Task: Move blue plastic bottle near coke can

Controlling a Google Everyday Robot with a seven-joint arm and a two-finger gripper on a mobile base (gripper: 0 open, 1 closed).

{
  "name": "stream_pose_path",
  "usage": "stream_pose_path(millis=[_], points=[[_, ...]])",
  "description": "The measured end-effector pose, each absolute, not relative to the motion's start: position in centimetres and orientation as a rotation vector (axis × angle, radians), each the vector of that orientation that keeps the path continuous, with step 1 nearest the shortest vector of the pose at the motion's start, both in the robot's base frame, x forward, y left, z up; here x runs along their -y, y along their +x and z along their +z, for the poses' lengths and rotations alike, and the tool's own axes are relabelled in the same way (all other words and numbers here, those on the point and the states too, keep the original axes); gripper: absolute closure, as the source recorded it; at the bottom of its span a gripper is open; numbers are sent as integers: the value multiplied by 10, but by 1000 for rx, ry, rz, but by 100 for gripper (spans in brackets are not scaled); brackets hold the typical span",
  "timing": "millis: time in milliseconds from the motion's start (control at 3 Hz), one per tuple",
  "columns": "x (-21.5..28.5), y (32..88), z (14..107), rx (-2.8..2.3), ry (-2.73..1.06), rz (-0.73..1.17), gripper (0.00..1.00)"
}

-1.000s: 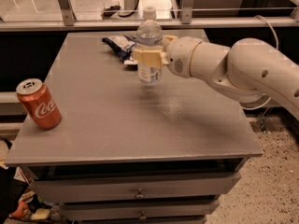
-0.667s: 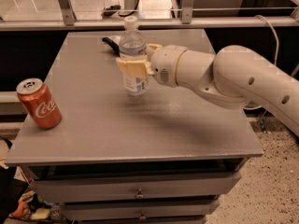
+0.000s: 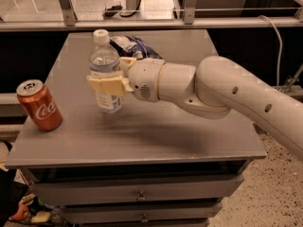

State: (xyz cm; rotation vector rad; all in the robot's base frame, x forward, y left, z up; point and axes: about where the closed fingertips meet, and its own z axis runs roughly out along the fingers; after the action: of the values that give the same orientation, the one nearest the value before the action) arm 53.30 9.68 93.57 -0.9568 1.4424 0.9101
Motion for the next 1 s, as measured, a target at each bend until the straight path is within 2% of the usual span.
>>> stream_pose_path(millis=[667, 1000], points=[[-139, 502, 924, -1348, -1068, 1033, 100], [-151, 494, 907, -1393, -1112, 1013, 100]])
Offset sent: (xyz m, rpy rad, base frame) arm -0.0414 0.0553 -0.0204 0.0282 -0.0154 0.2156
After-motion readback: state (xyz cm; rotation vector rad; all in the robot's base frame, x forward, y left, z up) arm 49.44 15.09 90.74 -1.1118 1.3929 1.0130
